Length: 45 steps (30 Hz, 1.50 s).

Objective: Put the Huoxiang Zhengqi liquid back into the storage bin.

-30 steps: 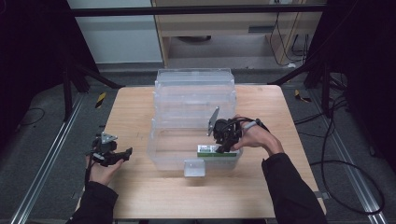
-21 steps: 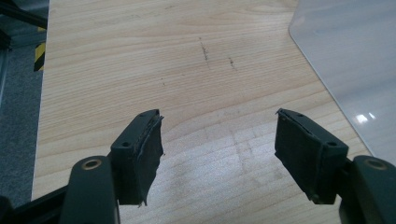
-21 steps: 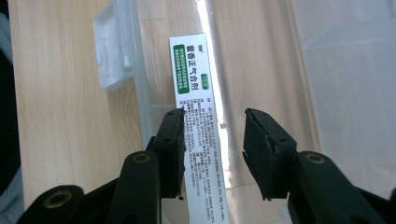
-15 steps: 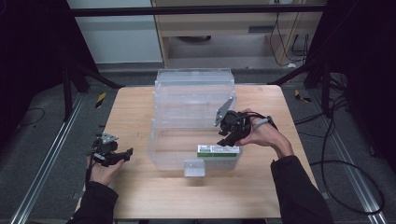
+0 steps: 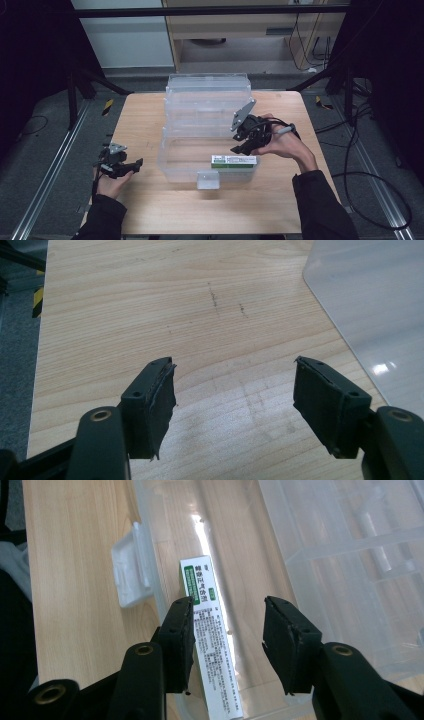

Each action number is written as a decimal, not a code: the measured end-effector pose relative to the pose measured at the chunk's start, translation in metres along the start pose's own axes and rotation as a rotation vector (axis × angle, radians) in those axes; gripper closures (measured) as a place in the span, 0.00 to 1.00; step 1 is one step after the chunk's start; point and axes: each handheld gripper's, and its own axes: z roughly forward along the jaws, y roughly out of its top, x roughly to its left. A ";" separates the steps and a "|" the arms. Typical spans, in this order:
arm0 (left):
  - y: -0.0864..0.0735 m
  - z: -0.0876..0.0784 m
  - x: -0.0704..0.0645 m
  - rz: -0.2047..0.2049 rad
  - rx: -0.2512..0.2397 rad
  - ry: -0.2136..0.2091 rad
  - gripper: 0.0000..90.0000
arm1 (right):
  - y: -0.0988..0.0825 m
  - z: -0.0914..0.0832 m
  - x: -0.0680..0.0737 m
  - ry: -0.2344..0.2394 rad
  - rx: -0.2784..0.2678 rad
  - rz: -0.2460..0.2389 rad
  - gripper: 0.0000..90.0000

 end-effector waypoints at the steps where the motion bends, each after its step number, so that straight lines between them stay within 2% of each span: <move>1: 0.000 0.000 0.000 0.001 -0.001 0.000 0.36 | 0.001 -0.001 0.001 -0.006 -0.010 0.003 0.62; 5: 0.001 -0.002 0.000 -0.002 -0.007 0.000 0.37 | 0.000 -0.003 0.004 -0.016 -0.050 0.013 0.63; 9: 0.001 -0.002 -0.001 0.000 -0.006 0.001 0.37 | 0.000 0.001 0.011 -0.006 -0.059 0.009 0.63; 22: 0.001 -0.002 -0.002 0.006 -0.006 0.000 0.37 | -0.002 0.031 0.027 0.062 -0.014 -0.021 0.65; 28: 0.002 -0.001 -0.003 0.012 -0.007 -0.004 0.37 | 0.000 0.040 0.032 0.070 0.012 -0.047 0.67; 36: 0.002 -0.002 -0.002 0.009 -0.011 -0.005 0.37 | -0.003 0.051 0.034 0.093 0.019 -0.042 0.69; 45: 0.002 -0.002 -0.003 0.015 -0.012 -0.007 0.37 | 0.000 0.063 0.040 0.123 0.068 -0.086 0.70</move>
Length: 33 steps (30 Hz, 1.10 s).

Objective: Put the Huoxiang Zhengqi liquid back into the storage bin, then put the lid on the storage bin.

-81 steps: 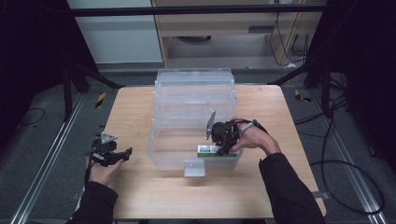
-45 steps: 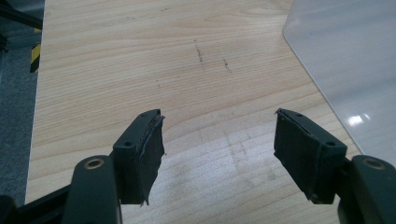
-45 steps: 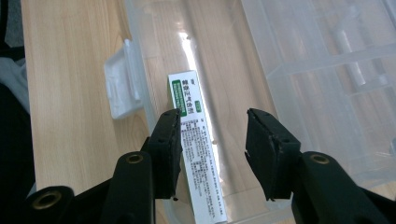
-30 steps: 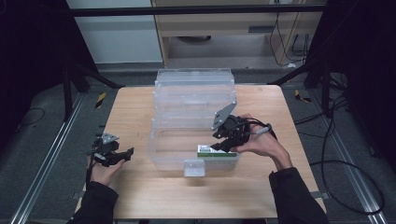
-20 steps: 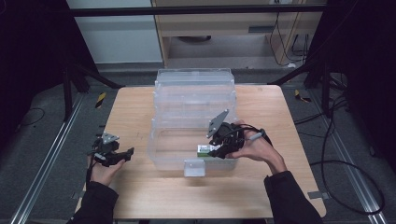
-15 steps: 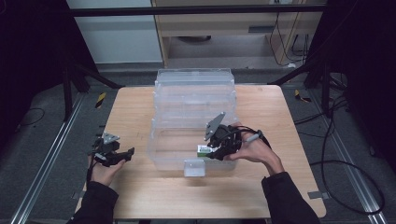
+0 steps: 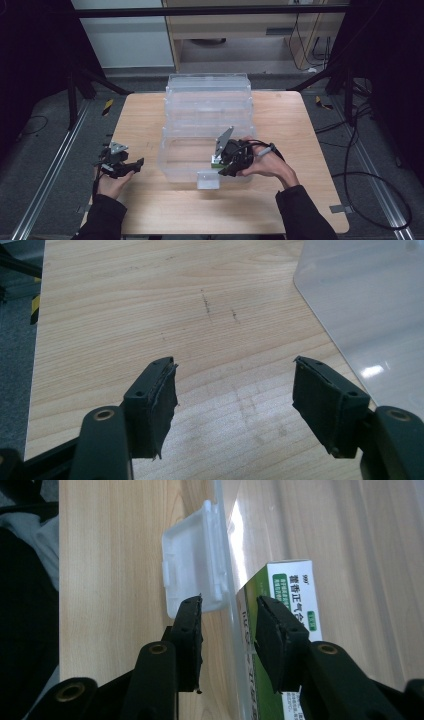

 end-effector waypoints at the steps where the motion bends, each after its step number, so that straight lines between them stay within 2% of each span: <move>1: 0.000 0.000 0.000 -0.001 0.000 0.000 0.37 | 0.000 0.001 0.000 0.004 0.002 -0.001 0.70; 15: 0.000 -0.003 0.003 -0.010 -0.010 0.002 0.37 | 0.005 0.018 -0.001 0.034 0.053 -0.003 0.67; 33: 0.004 -0.008 0.004 -0.012 -0.029 0.005 0.37 | 0.005 0.033 -0.004 0.063 0.125 -0.002 0.69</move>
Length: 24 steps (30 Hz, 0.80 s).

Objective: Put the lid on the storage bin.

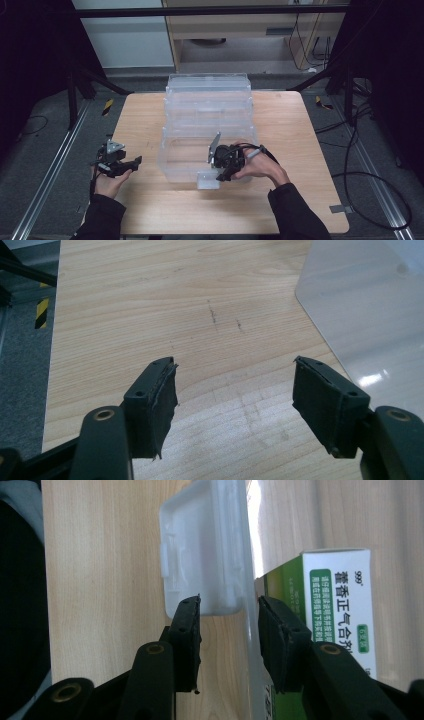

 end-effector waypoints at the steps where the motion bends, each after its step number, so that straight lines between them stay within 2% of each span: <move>1: 0.000 0.000 0.000 0.001 0.000 0.000 0.37 | 0.000 0.000 0.000 0.004 0.004 0.004 0.69; 17: 0.004 -0.005 0.000 0.005 -0.015 -0.004 0.37 | 0.001 0.005 -0.002 0.025 0.016 0.017 0.72; 24: 0.014 -0.012 0.003 0.012 -0.043 -0.015 0.37 | 0.000 0.005 -0.002 0.027 0.006 0.019 0.72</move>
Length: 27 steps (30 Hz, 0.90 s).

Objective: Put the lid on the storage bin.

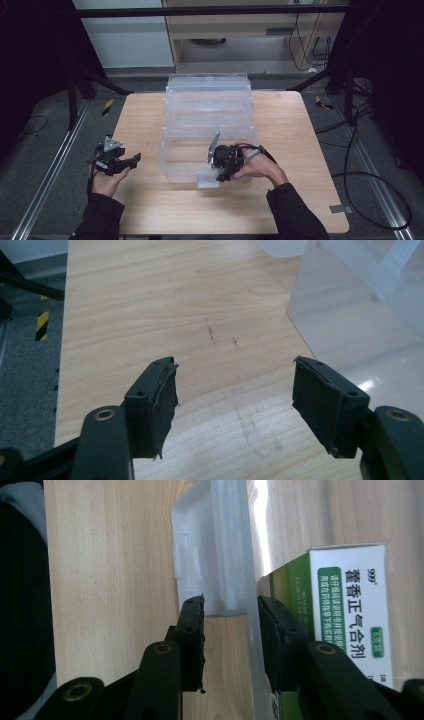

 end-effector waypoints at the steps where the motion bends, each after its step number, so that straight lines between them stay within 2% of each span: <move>1: 0.004 -0.002 0.002 0.000 -0.010 -0.004 0.37 | 0.000 0.000 0.000 0.000 0.001 0.000 0.72; 9: 0.024 -0.009 0.004 0.031 -0.050 -0.026 0.38 | 0.001 0.000 0.000 0.004 0.011 0.014 0.73; 14: 0.045 -0.015 0.002 0.088 -0.060 -0.059 0.38 | 0.001 0.000 0.000 0.001 0.009 0.008 0.73; 19: 0.064 -0.016 -0.002 0.127 -0.072 -0.092 0.39 | 0.001 0.000 0.000 0.000 0.006 0.006 0.73; 23: 0.078 -0.015 -0.009 0.165 -0.074 -0.127 0.40 | 0.001 0.000 0.000 -0.001 0.004 0.005 0.73; 24: 0.082 -0.015 -0.011 0.186 -0.064 -0.130 0.40 | 0.001 0.000 0.000 -0.001 0.004 0.004 0.73; 27: 0.091 -0.015 -0.018 0.207 -0.076 -0.158 0.40 | 0.000 0.000 0.000 -0.001 0.003 0.004 0.73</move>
